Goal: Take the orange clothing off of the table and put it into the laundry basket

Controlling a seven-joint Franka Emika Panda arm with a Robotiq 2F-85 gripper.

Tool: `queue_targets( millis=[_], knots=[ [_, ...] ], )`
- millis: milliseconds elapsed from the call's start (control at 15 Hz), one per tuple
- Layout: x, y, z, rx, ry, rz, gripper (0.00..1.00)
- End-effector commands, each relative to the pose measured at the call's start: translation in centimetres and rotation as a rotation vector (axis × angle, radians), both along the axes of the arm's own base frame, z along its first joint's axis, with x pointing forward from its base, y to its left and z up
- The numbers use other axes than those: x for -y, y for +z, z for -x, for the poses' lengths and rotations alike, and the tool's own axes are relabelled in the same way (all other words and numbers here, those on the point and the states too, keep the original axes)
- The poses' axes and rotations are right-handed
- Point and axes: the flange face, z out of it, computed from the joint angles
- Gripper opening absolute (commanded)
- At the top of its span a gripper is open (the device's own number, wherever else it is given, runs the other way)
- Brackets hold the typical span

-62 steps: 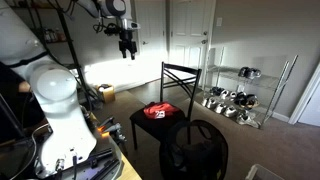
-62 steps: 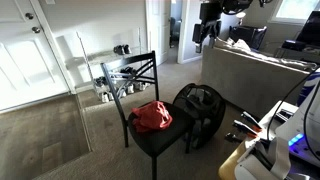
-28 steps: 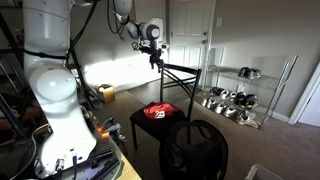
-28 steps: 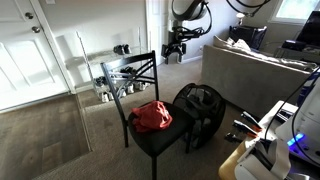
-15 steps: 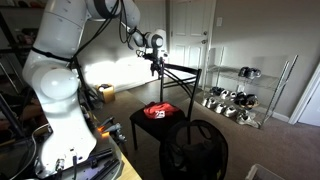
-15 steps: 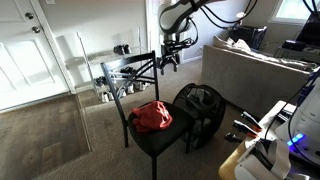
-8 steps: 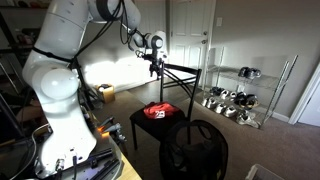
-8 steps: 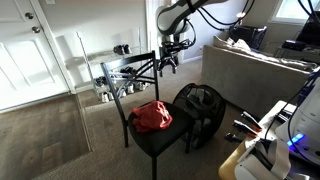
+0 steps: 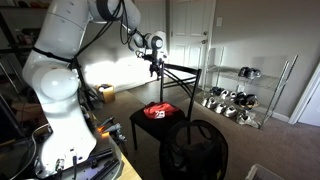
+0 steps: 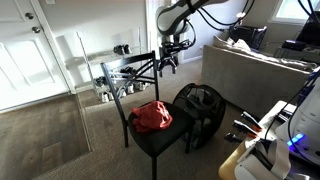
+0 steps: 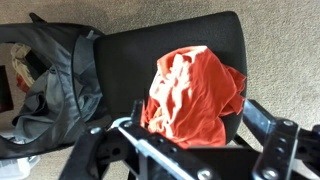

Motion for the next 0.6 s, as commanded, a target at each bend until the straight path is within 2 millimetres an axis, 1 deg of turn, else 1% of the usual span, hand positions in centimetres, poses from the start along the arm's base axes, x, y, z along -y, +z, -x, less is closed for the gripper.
queue_targets(
  millis=[0, 333, 533],
  knots=[
    [-0.7, -2.7, 0.7, 0.036, -0.022, -0.013, 1.00],
    [-3.8, -9.0, 0.4, 0.046, -0.024, -0.047, 1.00],
    [-5.0, -12.1, 0.4, 0.032, -0.017, -0.066, 1.00]
  ],
)
